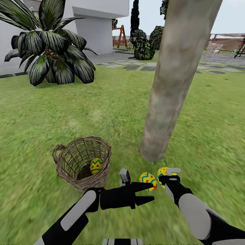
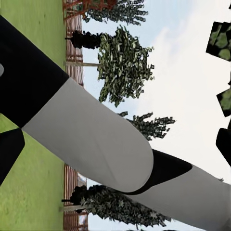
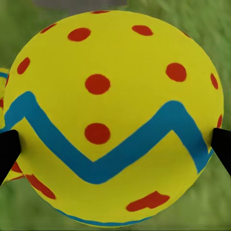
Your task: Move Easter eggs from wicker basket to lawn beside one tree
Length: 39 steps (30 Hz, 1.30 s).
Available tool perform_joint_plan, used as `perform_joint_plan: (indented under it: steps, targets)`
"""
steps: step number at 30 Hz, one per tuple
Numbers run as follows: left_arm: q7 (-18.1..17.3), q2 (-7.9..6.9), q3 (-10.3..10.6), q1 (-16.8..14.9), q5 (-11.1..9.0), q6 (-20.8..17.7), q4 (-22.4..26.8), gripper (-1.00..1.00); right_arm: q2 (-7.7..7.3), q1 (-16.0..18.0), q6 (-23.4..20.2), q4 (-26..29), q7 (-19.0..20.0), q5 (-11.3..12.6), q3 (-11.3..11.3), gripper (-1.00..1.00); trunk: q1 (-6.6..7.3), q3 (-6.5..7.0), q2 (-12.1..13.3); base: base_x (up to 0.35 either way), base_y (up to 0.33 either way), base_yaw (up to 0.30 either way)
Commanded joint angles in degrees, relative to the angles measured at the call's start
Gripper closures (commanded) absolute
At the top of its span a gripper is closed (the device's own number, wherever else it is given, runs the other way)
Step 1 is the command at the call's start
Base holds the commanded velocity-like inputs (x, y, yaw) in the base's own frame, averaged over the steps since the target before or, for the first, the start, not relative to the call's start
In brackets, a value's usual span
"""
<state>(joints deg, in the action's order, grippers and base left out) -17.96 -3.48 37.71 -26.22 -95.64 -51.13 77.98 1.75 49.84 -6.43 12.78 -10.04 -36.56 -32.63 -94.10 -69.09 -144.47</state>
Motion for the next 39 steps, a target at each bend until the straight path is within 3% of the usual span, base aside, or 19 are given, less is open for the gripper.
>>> perform_joint_plan:
  steps: [1, 8, 26, 39]
  targets:
    - [-0.32, -0.04, 0.09, -0.05, 0.11, -0.02, -0.02, -1.00, 0.06, 0.03, -0.34, 0.11, -0.14, -0.44, -0.16, 1.00, -0.01, -0.27, -0.03, 0.000, 0.000, 0.000]
    - [-0.32, -0.04, 0.09, -0.04, 0.11, -0.02, -0.04, -1.00, 0.09, 0.05, -0.34, 0.14, -0.16, -0.44, -0.24, 1.00, -0.19, -1.82, -0.13, 0.000, 0.000, 0.000]
    - [-0.38, -0.08, 0.09, -0.02, 0.02, 0.06, -1.21, -1.00, 0.18, 0.05, -0.34, 0.13, -0.16, -0.52, -0.24, 1.00, -0.19, -1.82, -0.13, 0.109, -0.037, 0.000]
    - [-0.32, -0.04, 0.09, -0.05, 0.08, 0.07, -1.43, -1.00, 0.44, 0.05, -0.09, 0.67, 0.02, -0.61, -0.09, 1.00, -0.53, -4.70, -0.30, 0.000, 0.000, 0.000]
